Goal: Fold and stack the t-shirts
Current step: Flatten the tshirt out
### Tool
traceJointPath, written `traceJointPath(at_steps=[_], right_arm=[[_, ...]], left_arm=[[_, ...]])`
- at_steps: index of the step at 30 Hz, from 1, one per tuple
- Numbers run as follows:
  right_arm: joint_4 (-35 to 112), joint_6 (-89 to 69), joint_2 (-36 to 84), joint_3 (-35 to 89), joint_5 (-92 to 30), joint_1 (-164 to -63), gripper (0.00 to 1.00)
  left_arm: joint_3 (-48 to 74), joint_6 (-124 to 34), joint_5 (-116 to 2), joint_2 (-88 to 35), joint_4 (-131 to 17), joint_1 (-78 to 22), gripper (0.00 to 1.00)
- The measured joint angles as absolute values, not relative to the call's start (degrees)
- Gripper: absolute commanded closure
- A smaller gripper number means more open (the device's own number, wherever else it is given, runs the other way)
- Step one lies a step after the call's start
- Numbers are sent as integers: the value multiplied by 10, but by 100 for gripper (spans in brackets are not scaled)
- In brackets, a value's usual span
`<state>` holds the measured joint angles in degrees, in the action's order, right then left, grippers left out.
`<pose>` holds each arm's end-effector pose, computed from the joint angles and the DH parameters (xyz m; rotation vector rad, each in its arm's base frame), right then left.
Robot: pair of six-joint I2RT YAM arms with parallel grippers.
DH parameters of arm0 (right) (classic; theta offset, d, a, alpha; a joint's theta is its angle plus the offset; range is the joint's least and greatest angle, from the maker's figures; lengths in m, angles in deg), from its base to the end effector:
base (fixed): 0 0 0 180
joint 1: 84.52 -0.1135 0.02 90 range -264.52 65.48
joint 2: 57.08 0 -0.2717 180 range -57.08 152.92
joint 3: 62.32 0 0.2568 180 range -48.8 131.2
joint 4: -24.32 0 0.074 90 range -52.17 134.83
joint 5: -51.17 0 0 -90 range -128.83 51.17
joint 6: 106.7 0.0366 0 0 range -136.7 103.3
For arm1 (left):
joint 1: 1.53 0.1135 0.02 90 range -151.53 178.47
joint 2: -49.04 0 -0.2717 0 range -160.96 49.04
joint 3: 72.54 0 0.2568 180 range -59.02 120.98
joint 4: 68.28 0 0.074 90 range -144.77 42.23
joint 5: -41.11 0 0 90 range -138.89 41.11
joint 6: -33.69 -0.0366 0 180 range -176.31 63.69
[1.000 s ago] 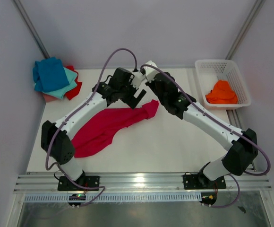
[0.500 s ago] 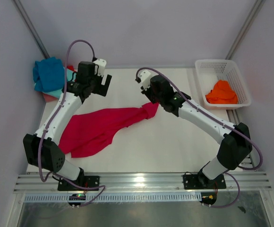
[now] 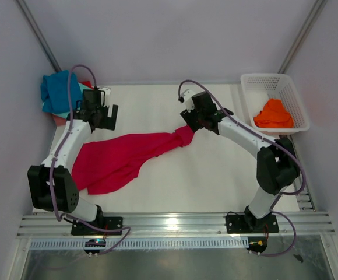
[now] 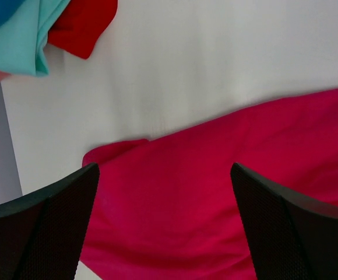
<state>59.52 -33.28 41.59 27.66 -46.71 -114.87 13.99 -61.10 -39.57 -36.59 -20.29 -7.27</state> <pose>0.3428 0.1949 0.2669 -0.8641 2.1618 -0.0404 0.3300 -0.0272 0.3078 0.1428 2.3824 0.1867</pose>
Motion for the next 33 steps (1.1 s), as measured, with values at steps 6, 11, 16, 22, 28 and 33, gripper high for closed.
traceJointPath(at_steps=[6, 11, 16, 22, 28, 33], right_arm=[[592, -338, 417, 255, -433, -1108, 37], [591, -352, 417, 218, -407, -1103, 37], [594, -362, 417, 209, -380, -1103, 37], [595, -363, 417, 208, -358, -1103, 37], [606, -363, 417, 210, -335, -1103, 37], [627, -363, 417, 229, -310, -1103, 37]], left_arm=[[99, -613, -404, -366, -210, -27, 8], [69, -625, -408, -366, -225, -1, 10], [54, -632, -426, -367, -226, 53, 9], [54, -650, -437, -379, -226, 107, 10], [54, -663, -472, -409, -221, 133, 17], [53, -678, -498, -441, -211, 156, 14]])
